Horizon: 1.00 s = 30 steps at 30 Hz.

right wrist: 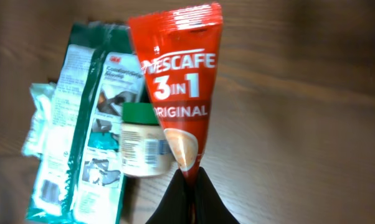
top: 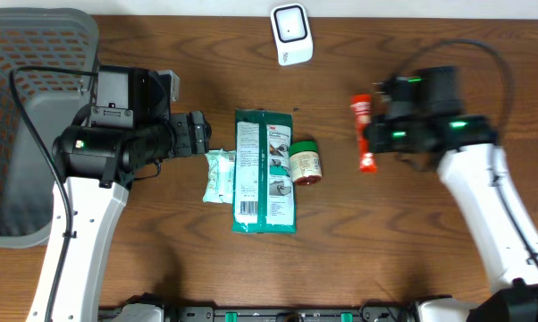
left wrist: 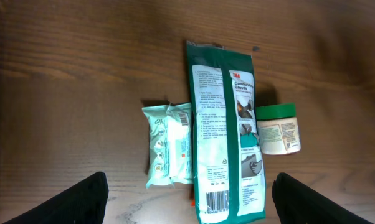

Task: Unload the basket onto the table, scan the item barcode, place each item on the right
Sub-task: 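Carry the Nescafe stick left over the green gloves pack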

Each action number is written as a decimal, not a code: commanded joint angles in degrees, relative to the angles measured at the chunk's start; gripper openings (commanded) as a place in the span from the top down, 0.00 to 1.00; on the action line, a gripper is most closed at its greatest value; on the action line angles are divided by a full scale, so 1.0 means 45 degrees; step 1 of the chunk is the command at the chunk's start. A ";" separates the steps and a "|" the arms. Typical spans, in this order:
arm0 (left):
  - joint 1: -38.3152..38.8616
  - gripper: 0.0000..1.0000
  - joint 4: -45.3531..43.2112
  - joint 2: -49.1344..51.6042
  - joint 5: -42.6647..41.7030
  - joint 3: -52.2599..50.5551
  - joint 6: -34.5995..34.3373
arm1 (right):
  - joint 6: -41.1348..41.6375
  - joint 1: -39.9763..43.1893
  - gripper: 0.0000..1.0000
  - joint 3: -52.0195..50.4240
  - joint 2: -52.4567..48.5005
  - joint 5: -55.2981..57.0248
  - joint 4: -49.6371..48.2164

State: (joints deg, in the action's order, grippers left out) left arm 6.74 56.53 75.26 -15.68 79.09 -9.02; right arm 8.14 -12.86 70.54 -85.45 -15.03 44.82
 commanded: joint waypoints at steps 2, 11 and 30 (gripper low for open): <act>-0.0019 0.15 0.0005 -0.0010 0.0126 0.0165 -0.0019 | 0.0670 -0.2982 0.99 0.0107 -0.0131 0.4765 -0.0831; -0.0019 0.15 0.0005 -0.0010 0.0126 0.0165 -0.0019 | 0.0661 -0.5960 0.16 0.0107 -0.0627 0.8325 -0.1243; -0.0019 0.16 0.0005 -0.0010 0.0126 0.0165 -0.0019 | 0.2395 -0.5459 0.32 0.0860 -0.0510 0.3070 -0.1491</act>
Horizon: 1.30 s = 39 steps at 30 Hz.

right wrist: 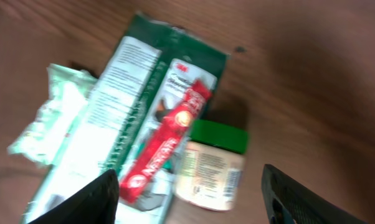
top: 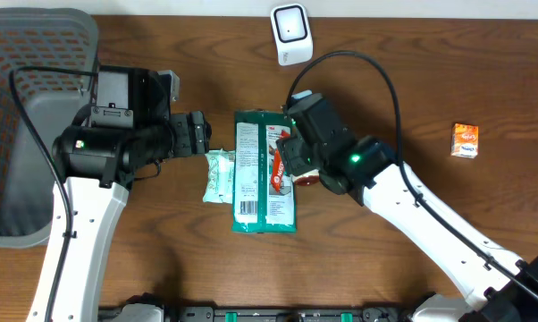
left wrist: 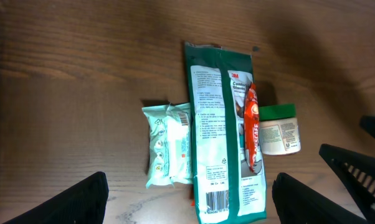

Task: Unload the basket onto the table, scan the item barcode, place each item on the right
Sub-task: 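Carry the Nescafe stick left over the green gloves pack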

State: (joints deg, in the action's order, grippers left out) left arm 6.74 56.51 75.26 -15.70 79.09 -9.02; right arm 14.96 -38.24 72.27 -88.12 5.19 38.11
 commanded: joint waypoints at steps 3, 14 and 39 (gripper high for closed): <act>-0.0019 0.16 0.0010 -0.0010 0.0131 0.0165 -0.0019 | 0.1739 0.0165 0.40 0.0384 -0.0053 -0.1088 0.0015; -0.0019 0.16 0.0010 -0.0010 0.0131 0.0165 -0.0024 | 0.3342 -0.0573 0.40 0.0078 -0.2871 -0.1268 -0.1219; -0.0019 0.16 0.0010 -0.0010 0.0131 0.0165 -0.0019 | 0.3045 -0.1632 0.99 0.0408 -0.3138 -0.0121 -0.0797</act>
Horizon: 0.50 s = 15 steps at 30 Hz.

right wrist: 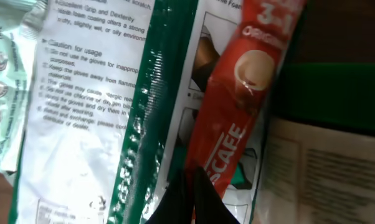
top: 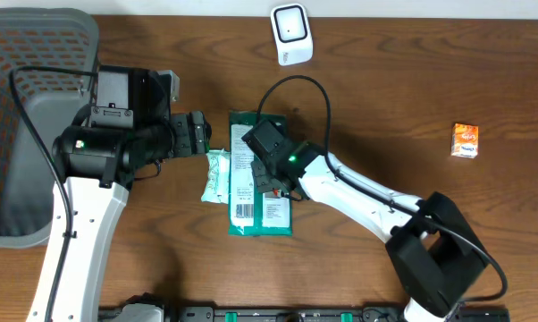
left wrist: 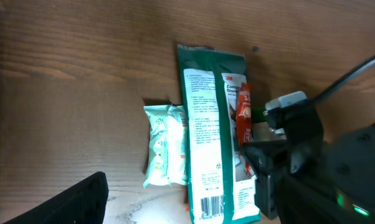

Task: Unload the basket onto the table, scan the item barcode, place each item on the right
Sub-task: 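Carry the Nescafe stick left over the green gloves pack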

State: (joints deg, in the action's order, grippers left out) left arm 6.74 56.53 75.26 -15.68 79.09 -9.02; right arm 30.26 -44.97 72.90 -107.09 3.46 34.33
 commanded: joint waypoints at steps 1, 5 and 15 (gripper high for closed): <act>-0.0019 0.15 0.0005 -0.0010 0.0126 0.0165 -0.0019 | -0.0355 -0.0136 0.99 0.0267 0.1287 0.0262 0.0102; -0.0019 0.16 0.0000 -0.0010 0.0126 0.0165 -0.0024 | -0.0350 -0.0136 0.99 0.0267 0.2098 0.0209 0.0665; -0.0019 0.16 0.0005 -0.0010 0.0126 0.0165 -0.0019 | 0.0325 -0.0019 0.40 -0.0015 0.1719 0.0219 0.1166</act>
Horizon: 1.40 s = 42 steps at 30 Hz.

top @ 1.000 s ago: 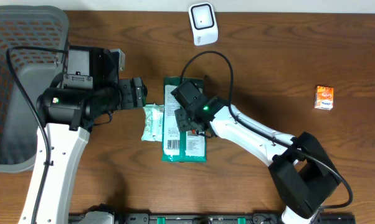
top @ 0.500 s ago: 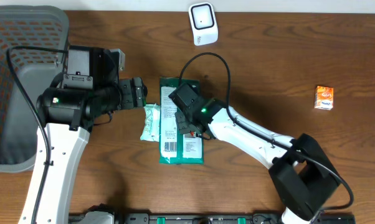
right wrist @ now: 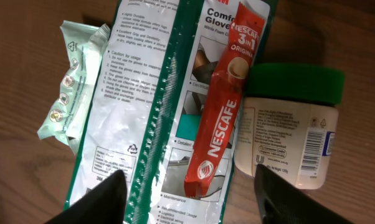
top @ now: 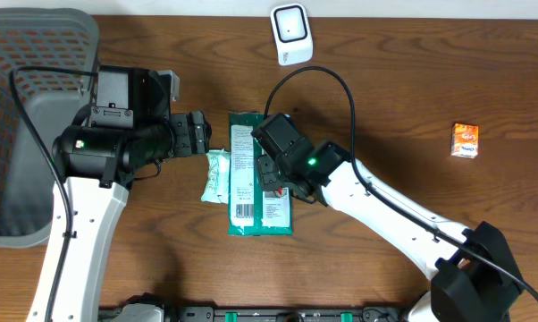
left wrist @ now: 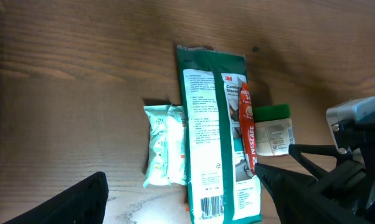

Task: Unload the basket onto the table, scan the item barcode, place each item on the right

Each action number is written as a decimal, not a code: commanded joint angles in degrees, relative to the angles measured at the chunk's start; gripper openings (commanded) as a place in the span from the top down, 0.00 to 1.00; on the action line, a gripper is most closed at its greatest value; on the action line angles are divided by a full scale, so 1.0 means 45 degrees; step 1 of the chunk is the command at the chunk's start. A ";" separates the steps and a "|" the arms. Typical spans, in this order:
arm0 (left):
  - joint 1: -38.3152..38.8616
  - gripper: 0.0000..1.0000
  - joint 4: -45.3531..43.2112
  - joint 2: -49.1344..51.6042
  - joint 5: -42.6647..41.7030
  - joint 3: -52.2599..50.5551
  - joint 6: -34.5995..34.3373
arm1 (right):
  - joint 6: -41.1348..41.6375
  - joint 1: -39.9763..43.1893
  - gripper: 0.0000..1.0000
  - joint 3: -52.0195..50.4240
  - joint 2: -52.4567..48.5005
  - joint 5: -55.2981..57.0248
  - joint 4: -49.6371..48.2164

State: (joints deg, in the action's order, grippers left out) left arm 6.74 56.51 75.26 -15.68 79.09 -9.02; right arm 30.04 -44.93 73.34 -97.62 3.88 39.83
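Observation:
A red Nescafe stick [right wrist: 222,118] lies lengthwise on a green glove pack [right wrist: 150,112], against a green-lidded jar [right wrist: 293,130]. My right gripper [right wrist: 190,205] hangs open just above the stick's near end, holding nothing; from overhead it [top: 273,177] is over the pack [top: 247,192]. The white scanner [top: 291,34] stands at the table's far edge. A pale green wipes pack [top: 217,174] lies left of the glove pack. My left gripper [top: 197,132] is open and empty beside the wipes; its view shows the stick [left wrist: 247,127] and the pack's barcode [left wrist: 213,210].
A grey mesh basket [top: 28,107] fills the far left. A small orange box [top: 466,139] sits alone at the right. The right arm's cable loops over the table between the scanner and the jar.
My right gripper was shut, tips down close at the stick's near end on the glove pack. Now it is open and higher, and the stick lies free on the pack. The left arm is unchanged.
My right gripper held the Nescafe stick at the table's right. Then it was open over the glove pack with the stick lying on it. Later it was shut low at the stick, the pack shifted slightly left. Now it is open above them.

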 commanded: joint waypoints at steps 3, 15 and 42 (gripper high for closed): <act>-0.0019 0.15 0.0010 -0.0010 0.0126 0.0165 -0.0019 | 0.0379 -0.0068 0.44 -0.0155 -0.0874 0.0131 -0.0102; -0.0019 0.15 0.0010 -0.0010 0.0126 0.0165 -0.0019 | 0.0753 -0.0146 0.50 -0.0160 -0.2084 0.0121 -0.0097; -0.0019 0.16 0.0010 -0.0010 0.0121 0.0165 -0.0019 | 0.0835 -0.0466 0.84 -0.1035 -0.2093 0.0165 -0.1389</act>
State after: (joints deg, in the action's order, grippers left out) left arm 6.74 56.51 75.26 -15.70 79.09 -9.02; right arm 33.82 -46.33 69.65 -106.74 4.01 34.24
